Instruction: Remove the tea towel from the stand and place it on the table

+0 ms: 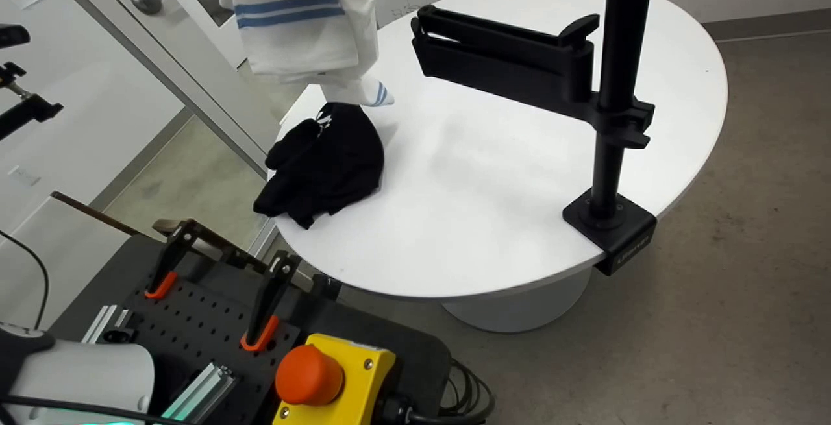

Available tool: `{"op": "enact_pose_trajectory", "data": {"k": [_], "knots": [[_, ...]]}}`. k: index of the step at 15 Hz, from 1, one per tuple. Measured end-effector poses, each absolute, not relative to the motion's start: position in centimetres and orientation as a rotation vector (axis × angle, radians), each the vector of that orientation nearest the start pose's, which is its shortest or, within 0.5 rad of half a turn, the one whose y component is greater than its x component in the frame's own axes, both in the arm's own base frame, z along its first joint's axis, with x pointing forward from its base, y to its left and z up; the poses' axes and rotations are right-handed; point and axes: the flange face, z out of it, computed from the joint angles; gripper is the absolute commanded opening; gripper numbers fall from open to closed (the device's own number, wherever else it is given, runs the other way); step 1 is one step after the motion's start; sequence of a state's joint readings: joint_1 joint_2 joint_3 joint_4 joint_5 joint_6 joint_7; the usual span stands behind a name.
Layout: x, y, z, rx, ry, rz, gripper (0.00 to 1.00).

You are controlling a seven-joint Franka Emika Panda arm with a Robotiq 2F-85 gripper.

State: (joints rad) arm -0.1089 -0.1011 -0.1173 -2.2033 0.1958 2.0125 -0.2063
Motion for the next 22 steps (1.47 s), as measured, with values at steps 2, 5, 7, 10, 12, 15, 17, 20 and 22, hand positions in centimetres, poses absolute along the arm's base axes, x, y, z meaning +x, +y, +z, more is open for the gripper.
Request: {"op": "enact_pose_trajectory", "data": {"k": [2, 5, 7, 10, 12, 15, 17, 20, 22], "knots": [[48.5, -10.1, 40.3, -2.973, 0.133, 0.136, 0.02], [47.9, -10.0, 37.9, -3.024, 0.102, 0.228, 0.02], [48.0, -10.0, 36.3, -3.048, 0.111, 0.254, 0.02], [49.1, -10.2, 34.0, -3.067, 0.156, 0.226, 0.02], [49.9, -10.3, 32.5, -3.077, 0.184, 0.198, 0.02], [51.2, -10.2, 30.4, -3.092, 0.225, 0.151, 0.02], [52.0, -10.0, 29.2, -3.098, 0.256, 0.131, 0.02], [53.0, -9.7, 27.7, -3.104, 0.297, 0.113, 0.02], [53.7, -9.4, 26.9, -3.107, 0.329, 0.093, 0.02]]}}
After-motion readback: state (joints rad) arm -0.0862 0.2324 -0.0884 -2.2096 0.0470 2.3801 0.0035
